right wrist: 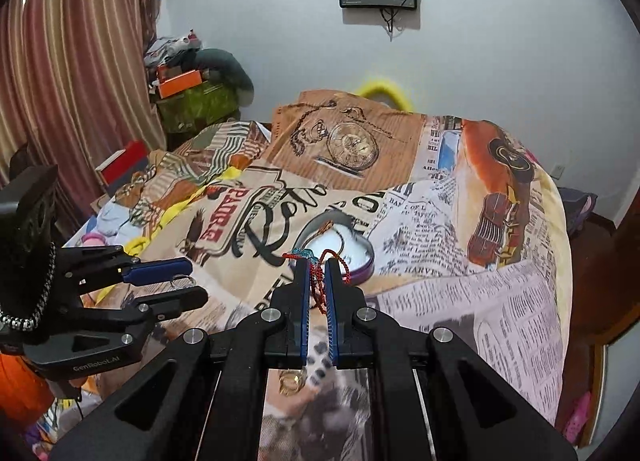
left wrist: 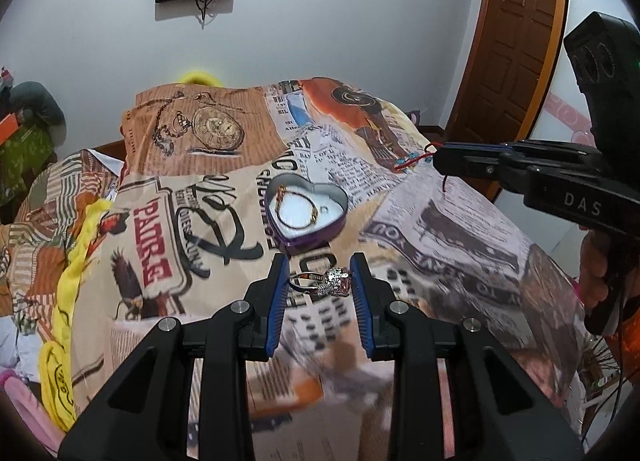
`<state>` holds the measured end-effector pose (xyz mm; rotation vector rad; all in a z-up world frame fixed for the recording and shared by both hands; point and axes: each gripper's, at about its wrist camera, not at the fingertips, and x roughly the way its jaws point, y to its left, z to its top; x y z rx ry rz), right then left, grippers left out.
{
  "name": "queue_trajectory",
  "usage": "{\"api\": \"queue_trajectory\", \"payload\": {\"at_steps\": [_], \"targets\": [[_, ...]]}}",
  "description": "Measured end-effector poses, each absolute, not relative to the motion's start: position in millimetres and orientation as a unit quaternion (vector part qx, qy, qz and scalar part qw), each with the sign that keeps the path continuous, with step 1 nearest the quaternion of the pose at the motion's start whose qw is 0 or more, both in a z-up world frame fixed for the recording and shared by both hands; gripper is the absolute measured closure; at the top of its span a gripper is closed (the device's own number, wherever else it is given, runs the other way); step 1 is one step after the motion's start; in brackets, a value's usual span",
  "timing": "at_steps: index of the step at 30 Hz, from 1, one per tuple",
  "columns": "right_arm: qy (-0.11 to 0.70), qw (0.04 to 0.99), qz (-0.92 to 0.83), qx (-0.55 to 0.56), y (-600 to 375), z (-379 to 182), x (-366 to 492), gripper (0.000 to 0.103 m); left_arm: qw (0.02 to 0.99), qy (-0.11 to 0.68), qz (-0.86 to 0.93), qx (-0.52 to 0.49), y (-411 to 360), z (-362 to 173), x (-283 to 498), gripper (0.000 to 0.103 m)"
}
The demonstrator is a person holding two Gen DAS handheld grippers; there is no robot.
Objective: Organize jewelry
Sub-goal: 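Carry the red string bracelet with the right tool and silver ring with the left over the heart tin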
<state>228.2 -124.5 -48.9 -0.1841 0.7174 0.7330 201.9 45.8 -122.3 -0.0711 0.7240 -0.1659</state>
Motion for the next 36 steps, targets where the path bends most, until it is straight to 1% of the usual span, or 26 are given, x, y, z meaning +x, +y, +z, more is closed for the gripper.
{"api": "queue_trajectory", "payload": {"at_steps": [14,25,30,36], "targets": [[0.363,0.855,0.362,-0.077,-101.4,-71.6,280.4,0.096,0.927,0.367,-0.081,-0.024,43.2,-139.9,271.7,0.073],[0.423,0.825,0.372,-0.052,-86.8,-100.2,325.5,0.096,0.916,0.392,-0.080,-0.009,43.4,-166.0,318.5,0.073],[0.458,0.803,0.378,-0.046,-79.3,-114.4,340.5,0.096,0.911,0.404,-0.081,0.002,41.3,-177.7,330.5,0.073],[0.481,0.789,0.377,-0.052,-72.2,-125.9,348.5,0.096,0.907,0.414,-0.083,0.004,41.1,-185.3,338.4,0.073]]}}
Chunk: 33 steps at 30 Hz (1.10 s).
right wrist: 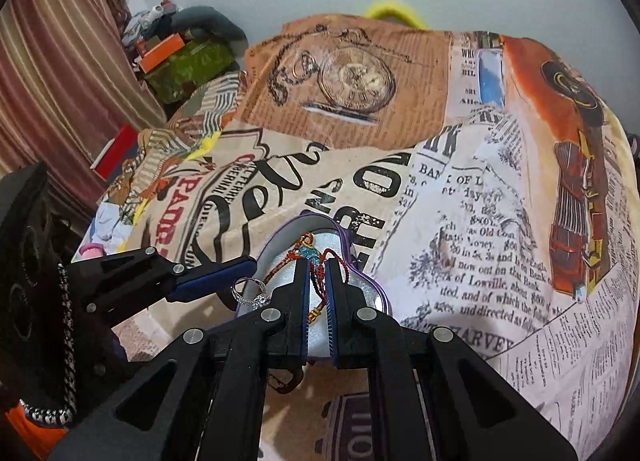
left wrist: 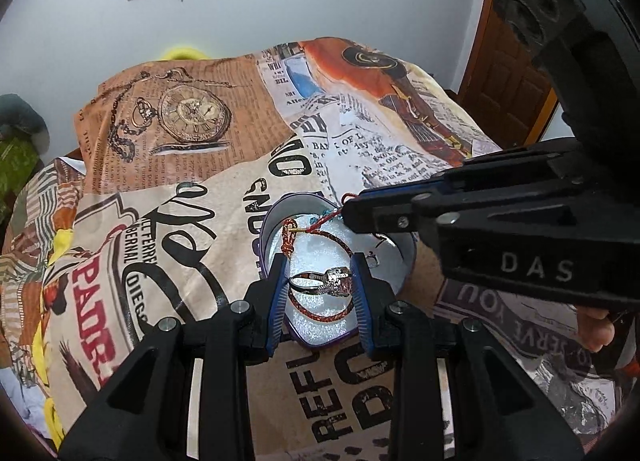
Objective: Organize jewelry
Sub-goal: 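Carry the red string bracelet with the right tool and silver ring with the left over the heart tin, then open both tools to drop the ring and bracelet into the heart tin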
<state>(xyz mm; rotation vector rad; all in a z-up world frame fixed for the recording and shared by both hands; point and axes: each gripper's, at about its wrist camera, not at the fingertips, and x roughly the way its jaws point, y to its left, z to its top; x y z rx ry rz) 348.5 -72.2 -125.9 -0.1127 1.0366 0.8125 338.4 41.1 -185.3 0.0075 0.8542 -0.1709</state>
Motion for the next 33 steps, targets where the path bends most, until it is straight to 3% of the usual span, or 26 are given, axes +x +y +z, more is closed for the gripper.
{"api": "queue_trajectory", "payload": {"at_steps": [16,26,33], "targets": [[0.502,0.777,0.373,-0.074,-64.2,-127.8,344.3,0.096,0.905,0.419,-0.076,0.009,41.1,-180.6,334.4,0.070],[0.458,0.812,0.352,-0.080,-76.6,-92.9,319.5,0.068,0.915,0.397,-0.066,0.007,46.5,-152.6,310.8,0.065],[0.412,0.839,0.340,-0.099,-92.6,-61.8,289.4,0.068,0.923,0.379,-0.061,0.010,49.3,-128.3,280.3,0.064]]}}
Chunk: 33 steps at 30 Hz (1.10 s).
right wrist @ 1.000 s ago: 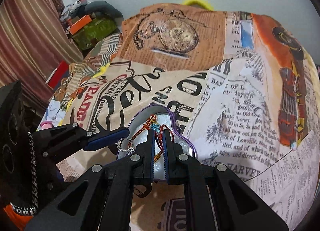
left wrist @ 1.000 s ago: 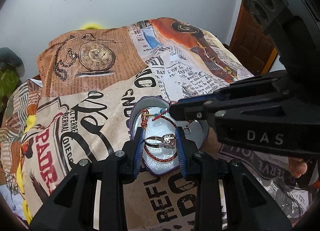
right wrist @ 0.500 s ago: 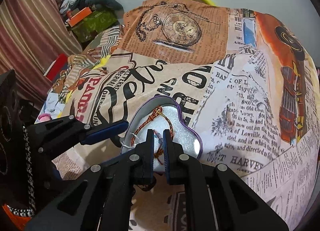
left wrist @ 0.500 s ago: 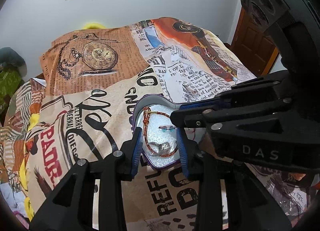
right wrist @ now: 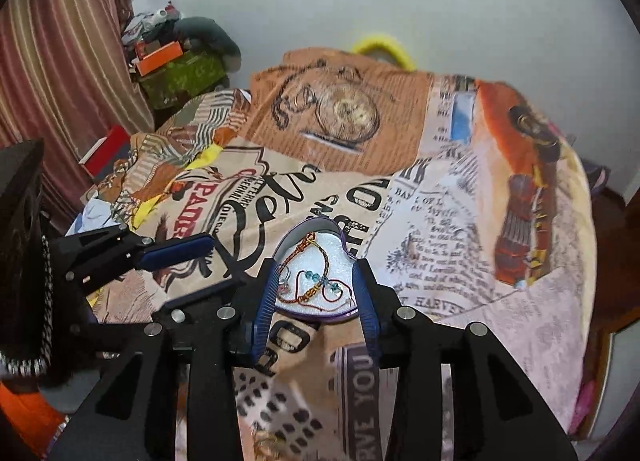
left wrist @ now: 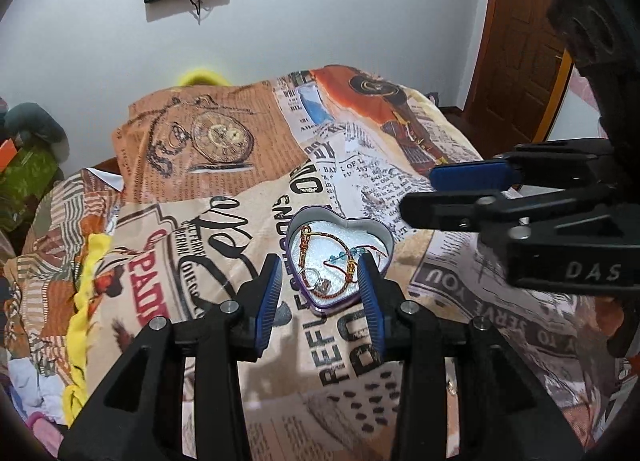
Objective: Organize jewelry
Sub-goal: 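Open both tools to drop the ring and bracelet into the heart tin, then move the left tool to a small silver ring while the right tool approaches gold hoop earrings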
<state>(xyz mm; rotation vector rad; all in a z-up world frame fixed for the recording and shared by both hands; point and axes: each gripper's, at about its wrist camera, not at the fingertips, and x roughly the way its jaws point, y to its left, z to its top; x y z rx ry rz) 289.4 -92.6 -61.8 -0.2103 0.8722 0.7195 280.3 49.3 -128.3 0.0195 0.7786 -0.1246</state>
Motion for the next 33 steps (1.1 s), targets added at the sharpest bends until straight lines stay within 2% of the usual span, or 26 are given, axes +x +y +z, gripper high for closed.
{"api": "queue_trajectory", "payload": {"at_steps": [8,15,21,33], "targets": [[0.384,0.853,0.338,-0.103,-108.7,-44.4,249.8,0.068,0.932,0.358,-0.057,0.007,51.0,-104.1,241.5,0.060],[0.380,0.857,0.329,-0.114,-124.5,-50.3,219.8,0.068,0.932,0.358,-0.064,0.002,48.3,-102.9,211.5,0.058],[0.393,0.849,0.327,-0.130,-132.0,-71.3,202.4,0.061,0.922,0.381,-0.074,-0.011,45.4,-123.2,196.3,0.058],[0.445,0.824,0.323,-0.134,-147.5,-117.5,183.8,0.061,0.888,0.441,-0.126,-0.027,16.2,-176.0,191.0,0.058]]}}
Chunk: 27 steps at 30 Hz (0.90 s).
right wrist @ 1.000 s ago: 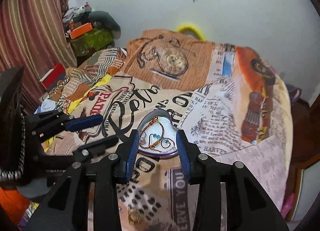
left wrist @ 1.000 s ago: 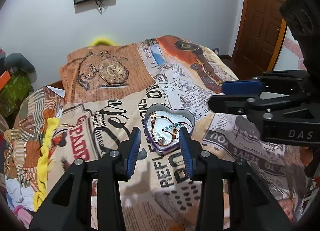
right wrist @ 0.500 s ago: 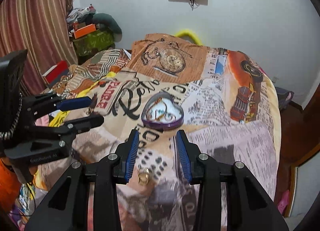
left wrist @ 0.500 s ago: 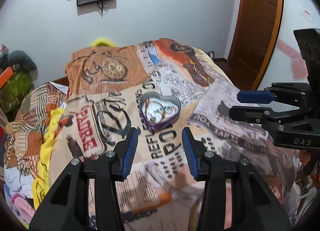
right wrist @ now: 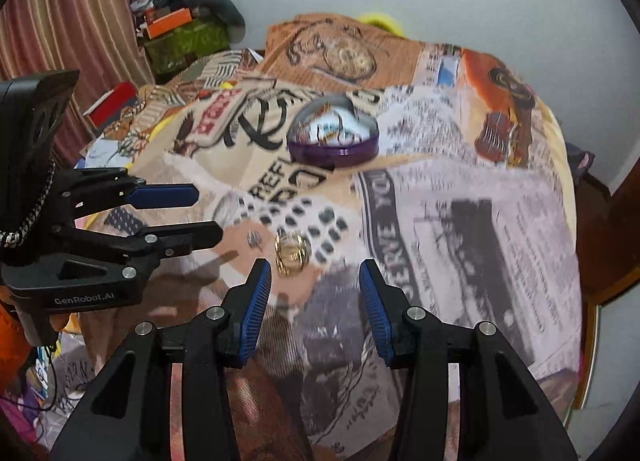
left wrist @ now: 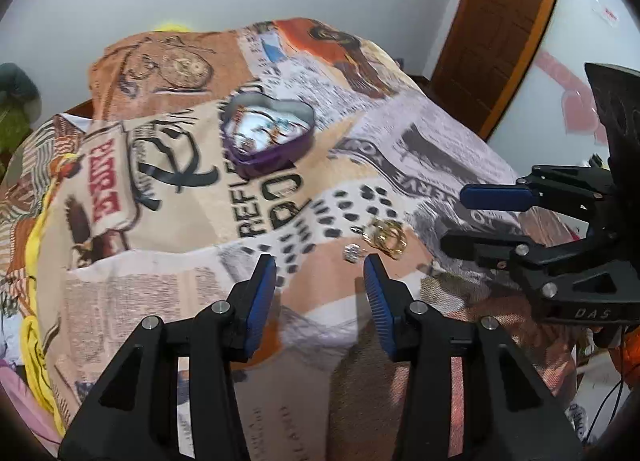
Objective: Organize jewelry
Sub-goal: 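Move the left tool to a small silver ring while the right tool approaches gold hoop earrings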
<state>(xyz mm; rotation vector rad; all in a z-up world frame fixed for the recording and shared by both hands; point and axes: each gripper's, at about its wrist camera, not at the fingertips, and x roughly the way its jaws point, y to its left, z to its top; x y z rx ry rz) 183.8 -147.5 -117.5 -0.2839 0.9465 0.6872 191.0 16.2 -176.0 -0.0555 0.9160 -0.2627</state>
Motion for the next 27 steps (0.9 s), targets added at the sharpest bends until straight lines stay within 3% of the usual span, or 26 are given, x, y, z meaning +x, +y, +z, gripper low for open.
{"api": "queue_trajectory", "payload": {"at_steps": [7,14,27], "targets": [[0.458,0.818,0.323,-0.133,-153.9,-129.3,183.4,0.061,0.884,0.442,-0.151,-0.013,-2.0,-183.9,202.7,0.070],[0.442,0.822,0.325,-0.149,-144.8,-131.3,181.6,0.061,0.885,0.440,-0.153,-0.007,-4.0,-194.7,210.9,0.090],[0.449,0.802,0.356,-0.169,-118.8,-136.3,189.2,0.061,0.892,0.421,-0.154,-0.053,21.0,-183.9,198.1,0.091]]}}
